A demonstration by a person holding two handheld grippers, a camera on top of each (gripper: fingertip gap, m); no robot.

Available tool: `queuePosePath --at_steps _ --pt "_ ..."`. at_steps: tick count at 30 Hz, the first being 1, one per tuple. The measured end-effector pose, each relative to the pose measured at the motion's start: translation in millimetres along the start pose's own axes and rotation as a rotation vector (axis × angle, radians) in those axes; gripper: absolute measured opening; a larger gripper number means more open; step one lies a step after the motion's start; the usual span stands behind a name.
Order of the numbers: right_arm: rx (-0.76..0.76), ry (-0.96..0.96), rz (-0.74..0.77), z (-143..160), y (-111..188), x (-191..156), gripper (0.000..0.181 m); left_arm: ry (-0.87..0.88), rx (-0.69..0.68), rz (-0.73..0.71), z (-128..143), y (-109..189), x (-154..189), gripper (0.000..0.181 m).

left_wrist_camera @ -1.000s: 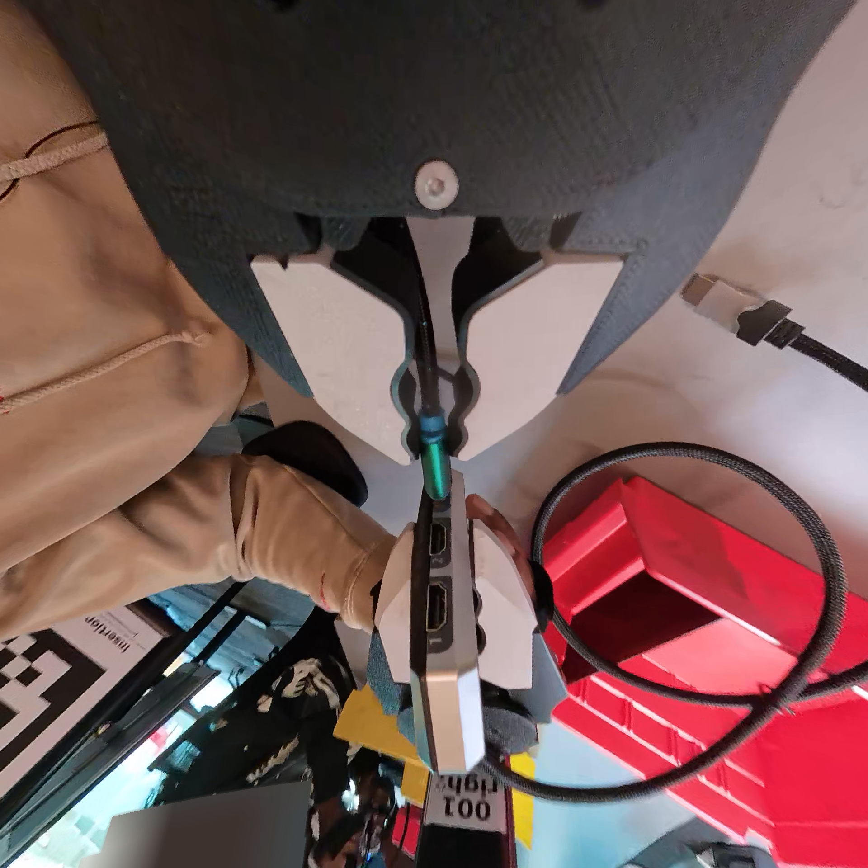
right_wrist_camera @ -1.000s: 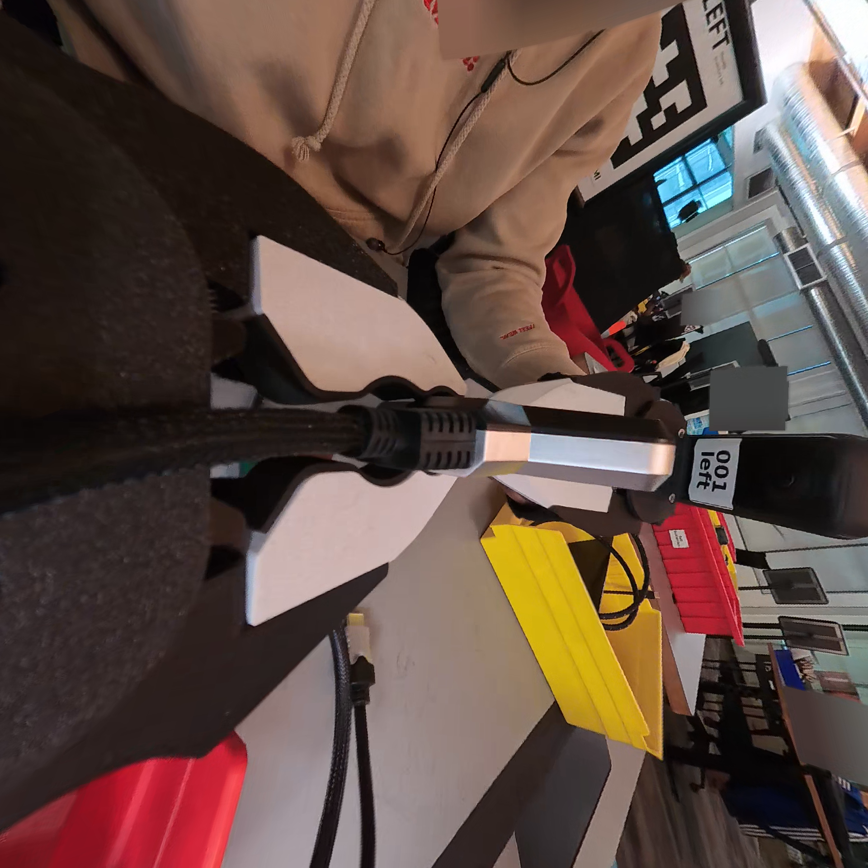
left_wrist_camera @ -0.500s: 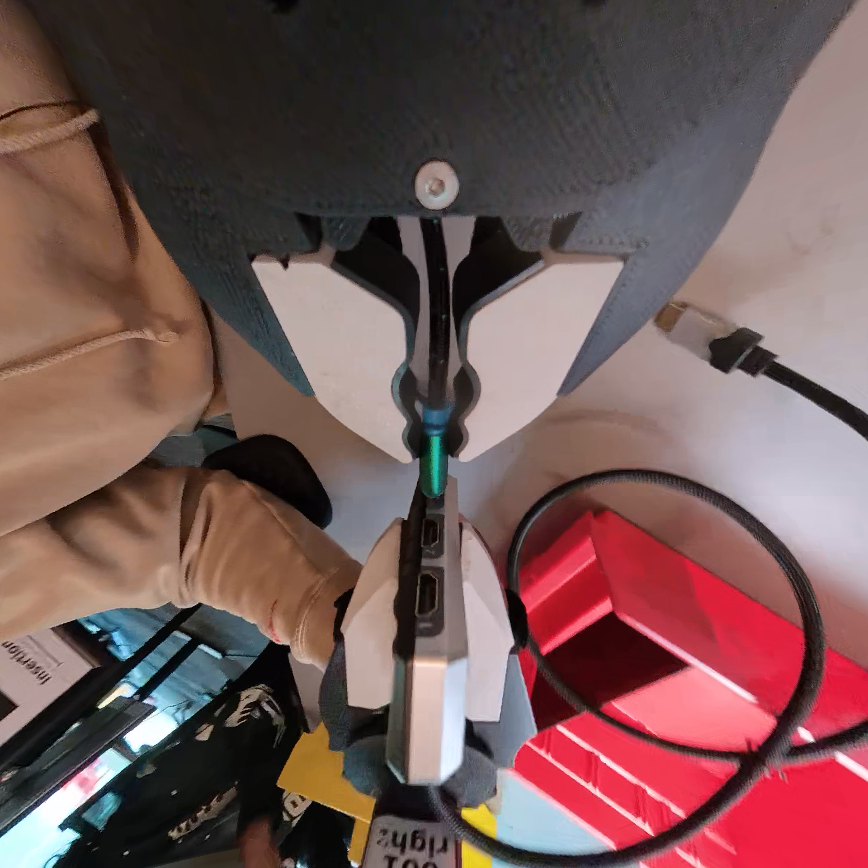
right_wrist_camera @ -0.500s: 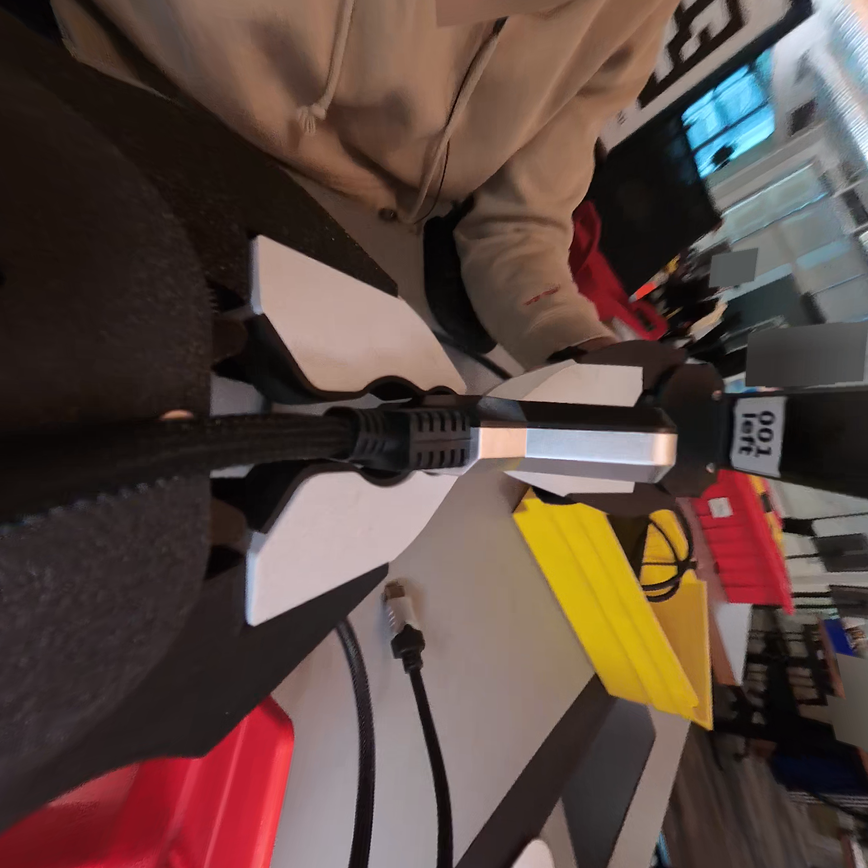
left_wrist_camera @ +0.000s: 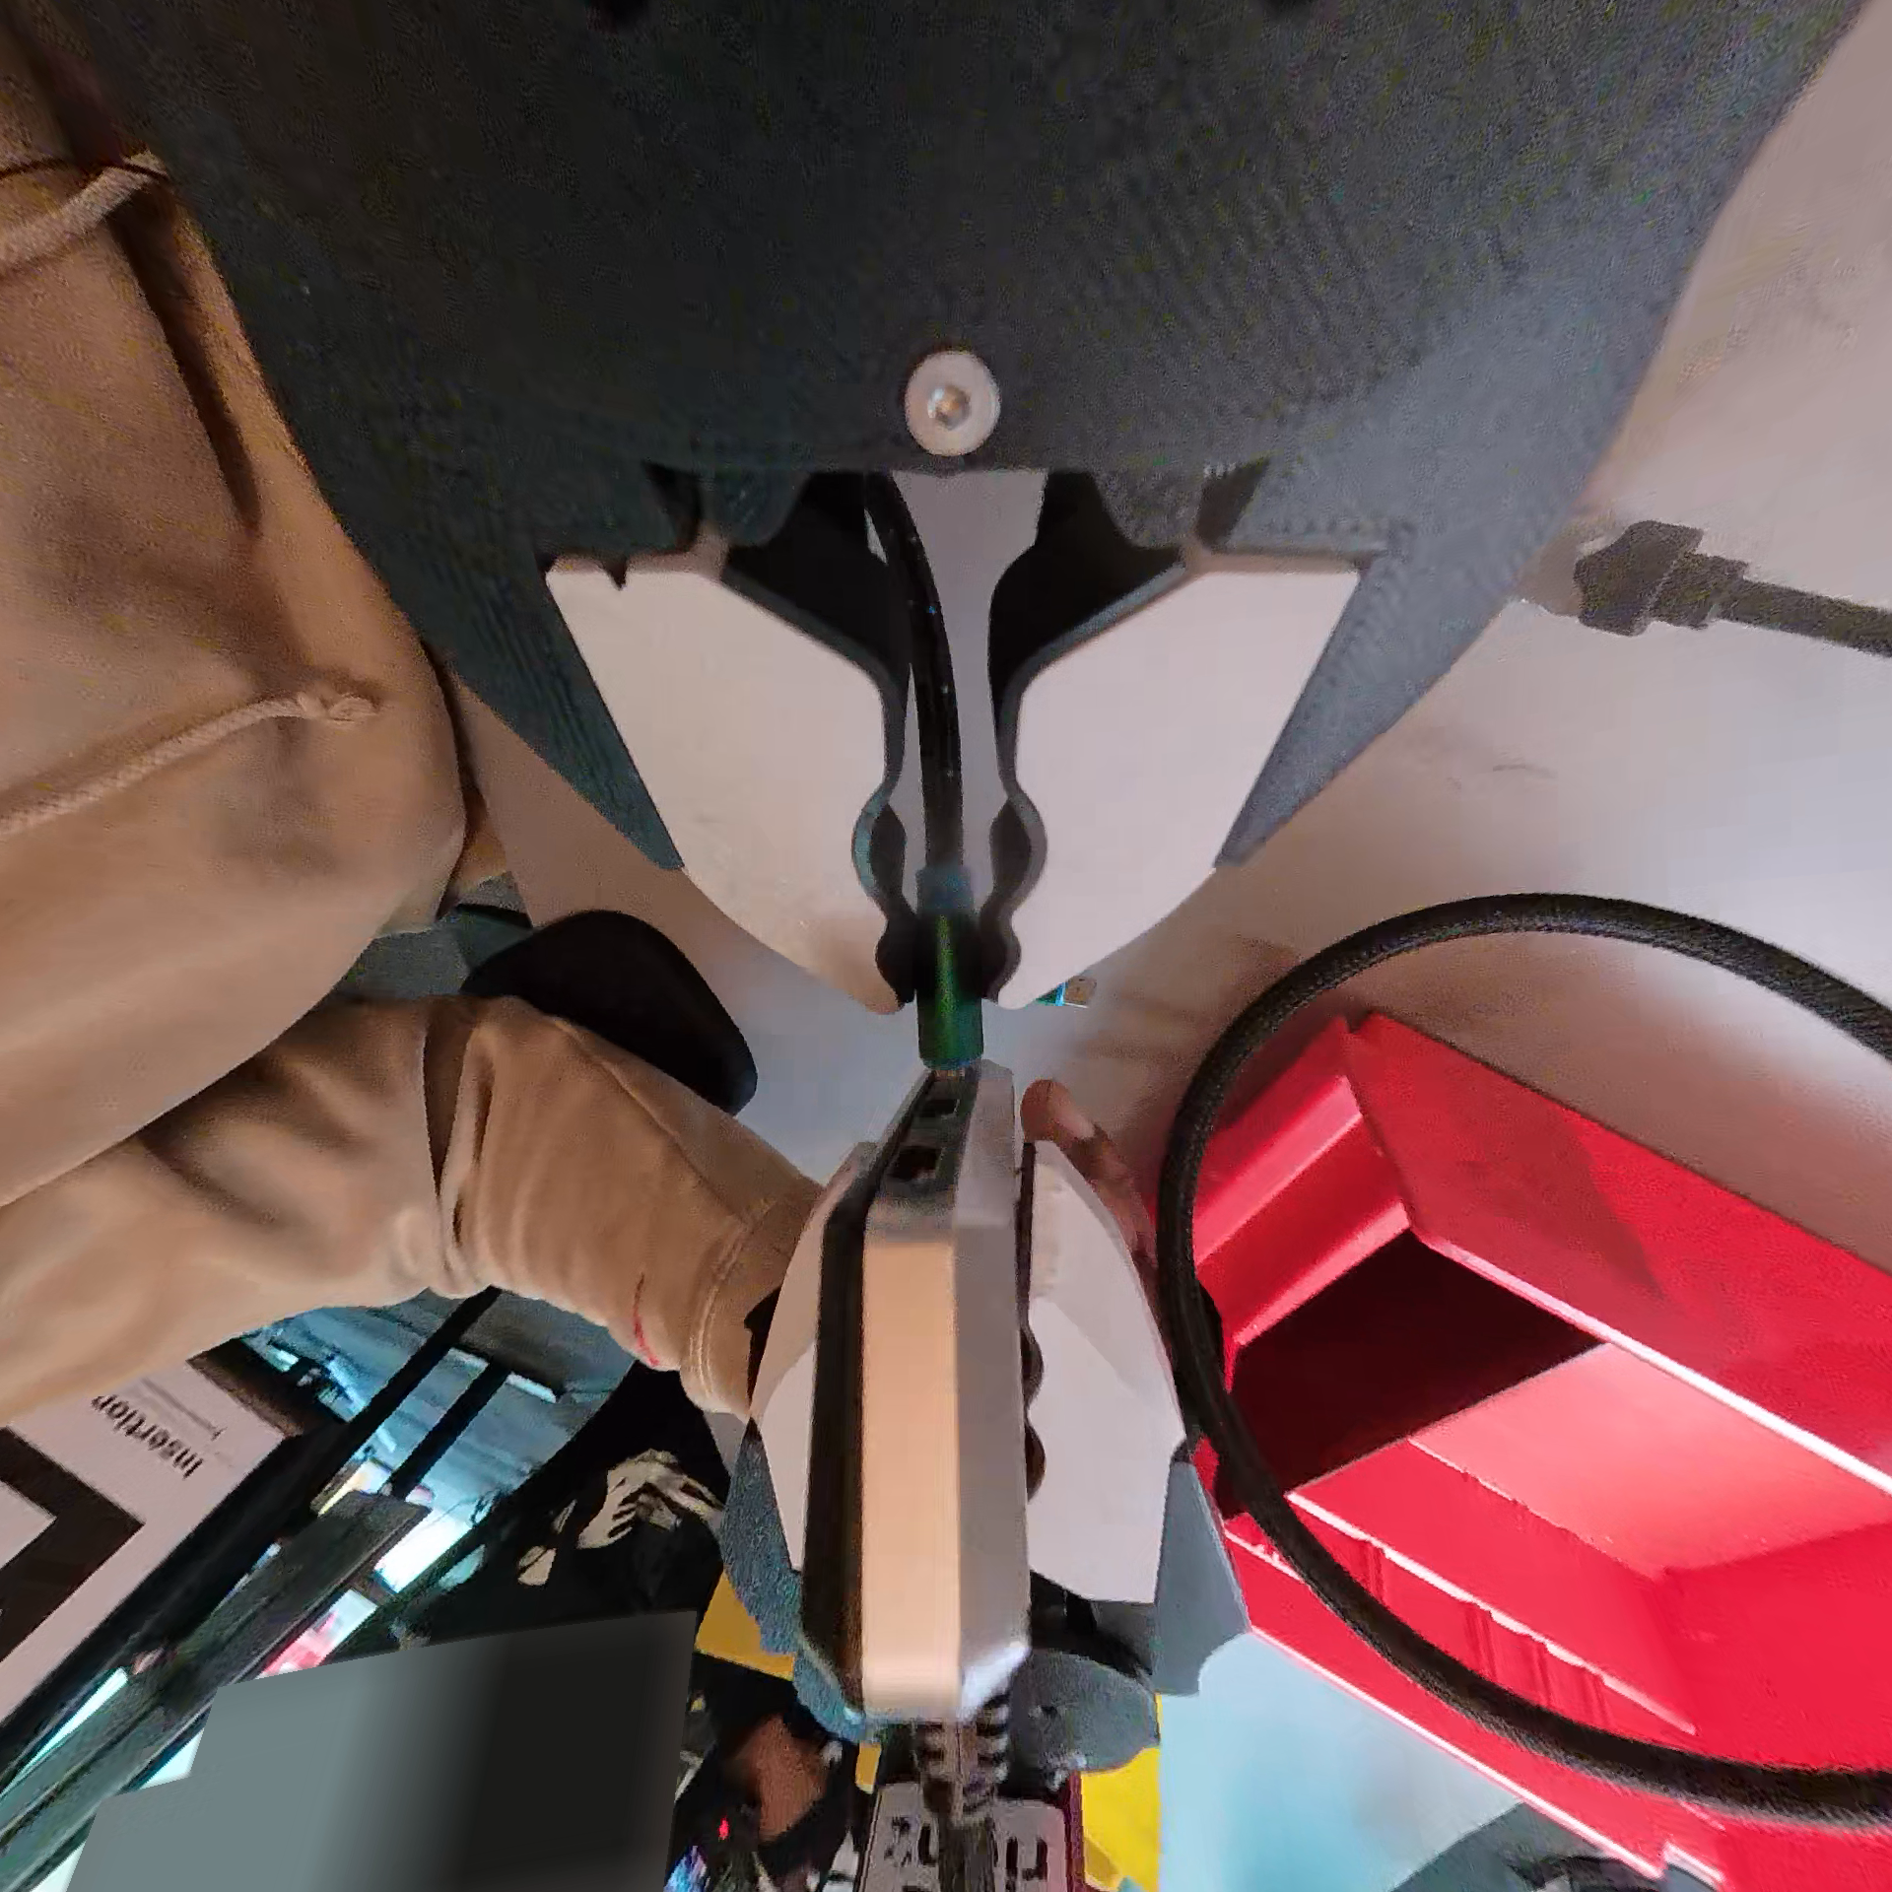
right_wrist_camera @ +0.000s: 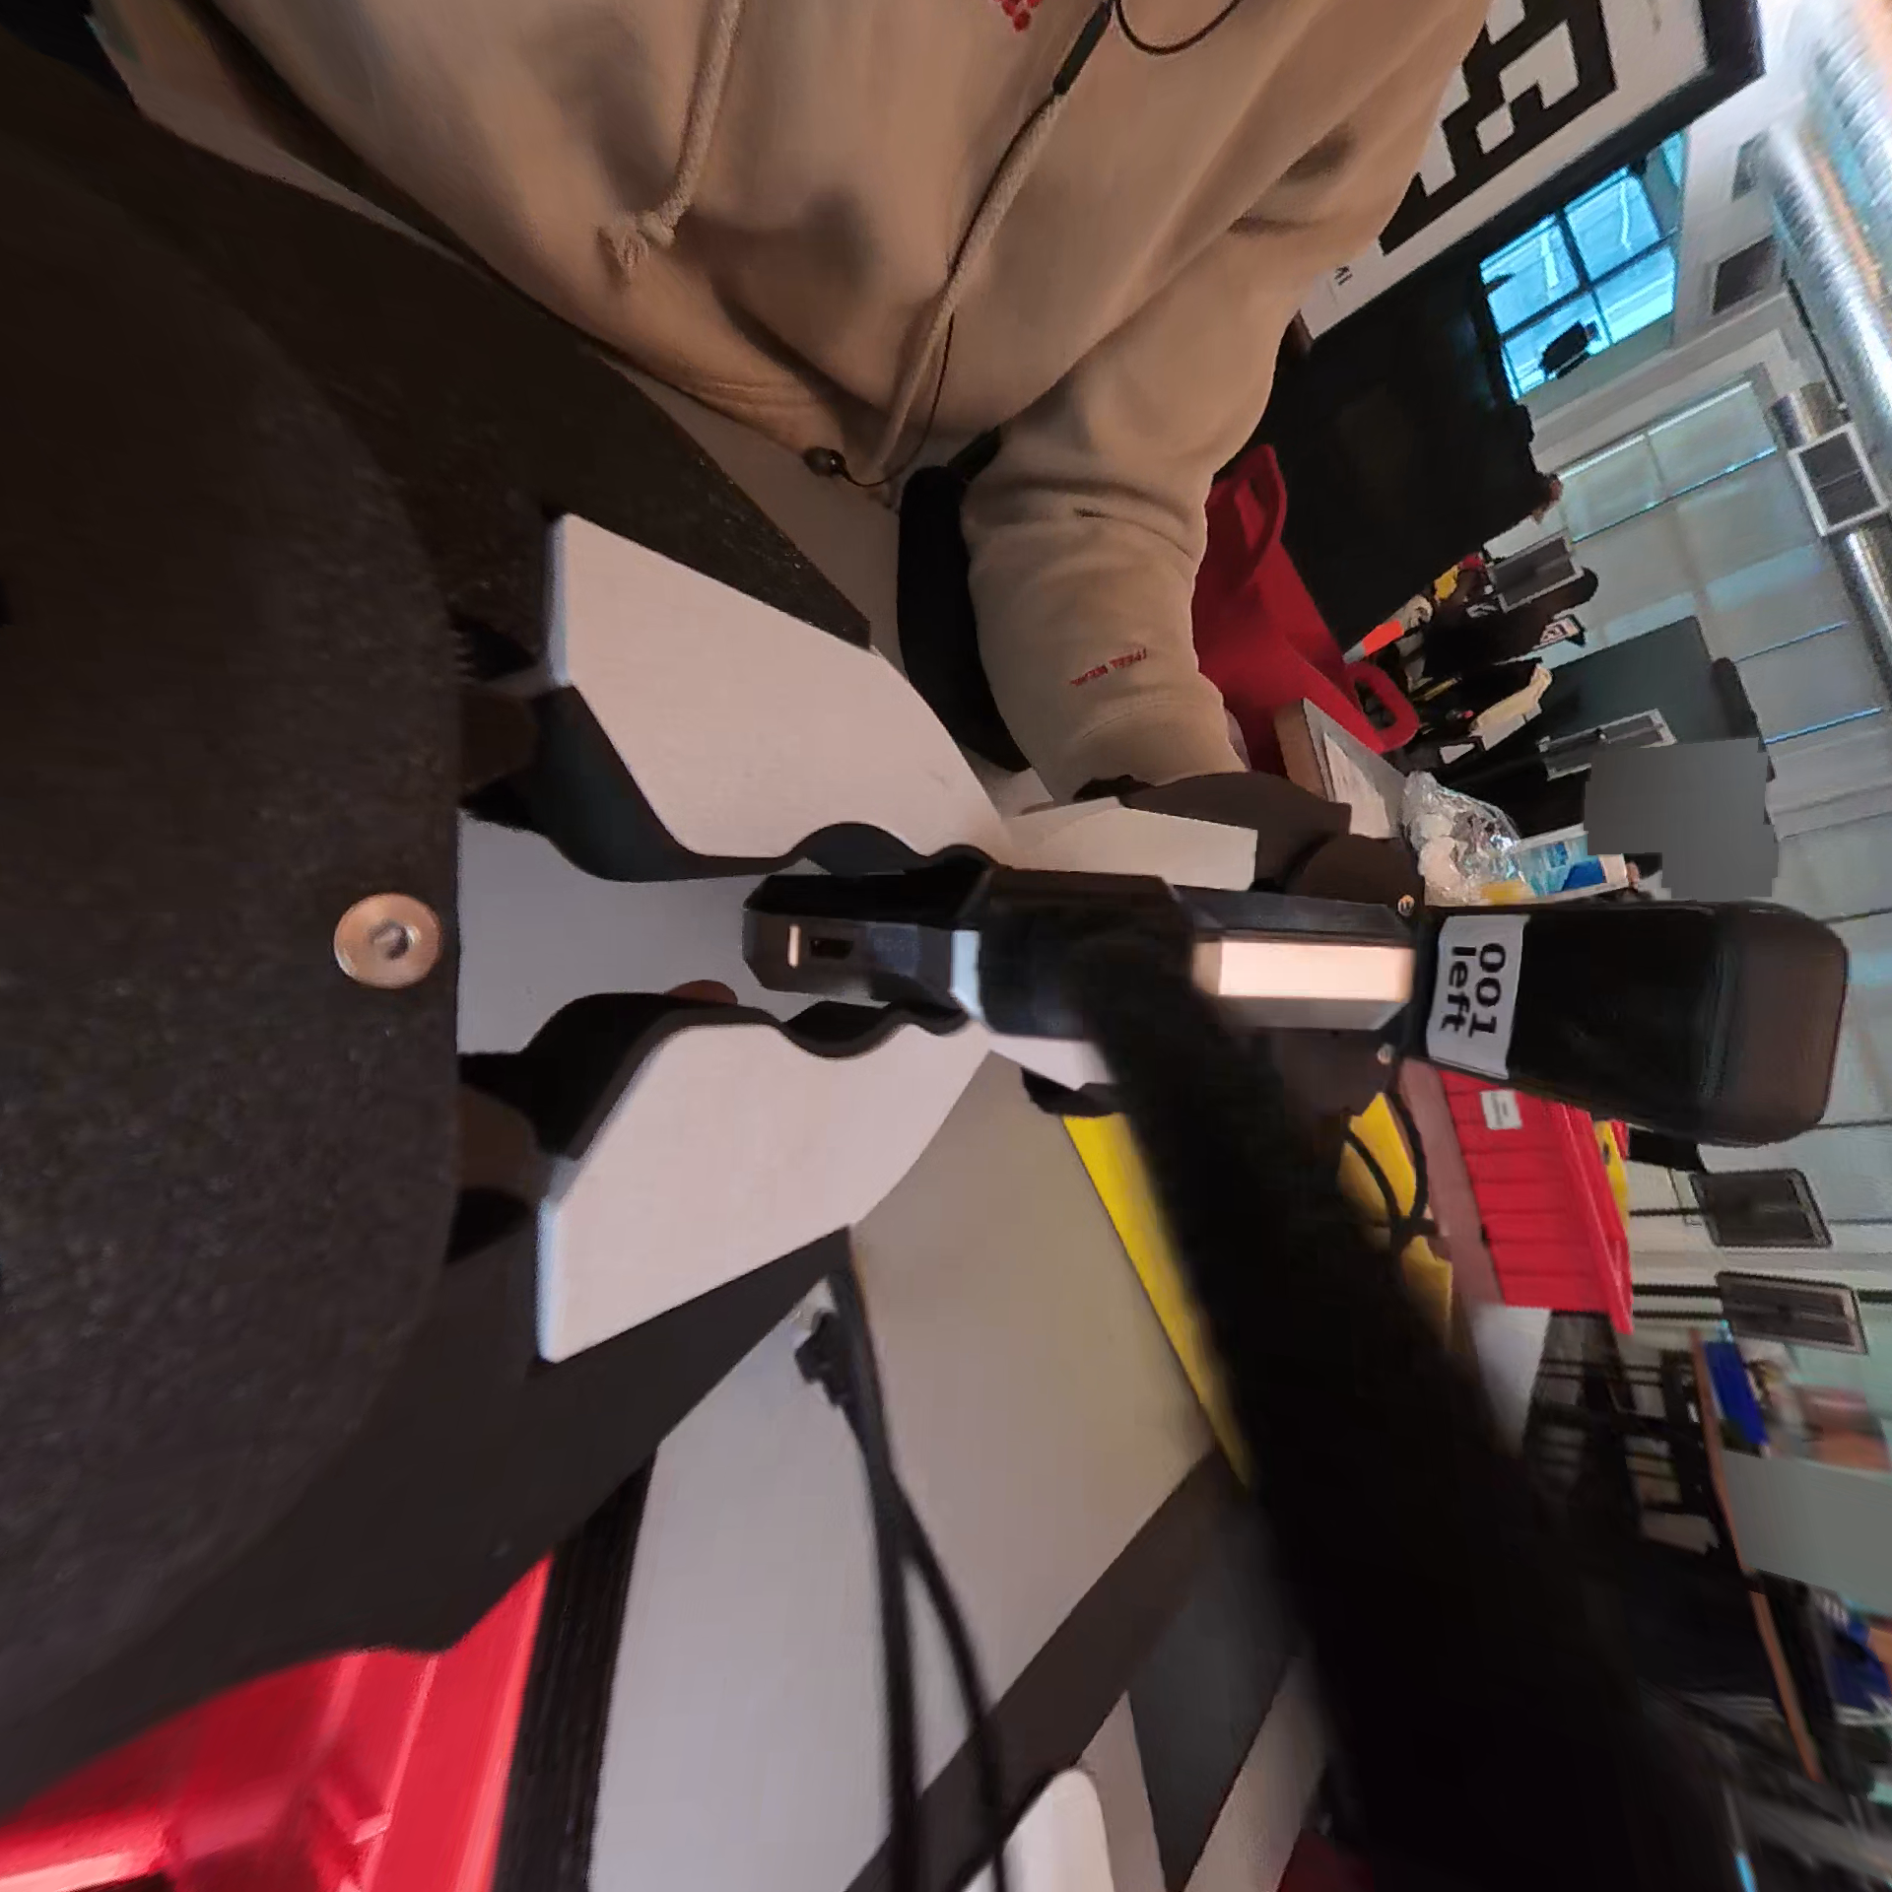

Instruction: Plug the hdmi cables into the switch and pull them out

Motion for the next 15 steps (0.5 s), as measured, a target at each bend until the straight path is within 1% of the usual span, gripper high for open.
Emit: queuePosePath --at_steps 5,9,11,13,15 --pt "-0.002 0.011 0.02 0.3 -2.1 1.7 0.022 0.022 0.066 0.018 -7.7 19.1 -0.5 0.013" --pt "0.03 0.032 0.05 -6.0 0.1 2.3 0.03 0.017 0.078 0.003 -8.3 30.3 0.2 0.012" --pt "0.028 0.057 0.071 -7.1 -1.6 2.4 0.024 0.01 0.079 0.002 -8.5 31.5 1.1 0.012" --pt "0.032 0.064 0.062 -8.5 -3.2 0.9 0.022 -0.005 0.101 -0.003 -10.8 33.5 2.5 0.012" --pt "0.018 0.078 0.054 -8.9 -4.9 -1.2 0.022 -0.009 0.151 0.018 -18.6 36.2 6.9 0.019"
Point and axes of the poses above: each gripper's, where its closed fingertips meet, y back along the fingers, z out of its underside, x = y × z across the jaws, the point moved 3 cm from there along y, back along the fingers, and after that the axes turned 7 degrees about y, right-handed, at the moved point
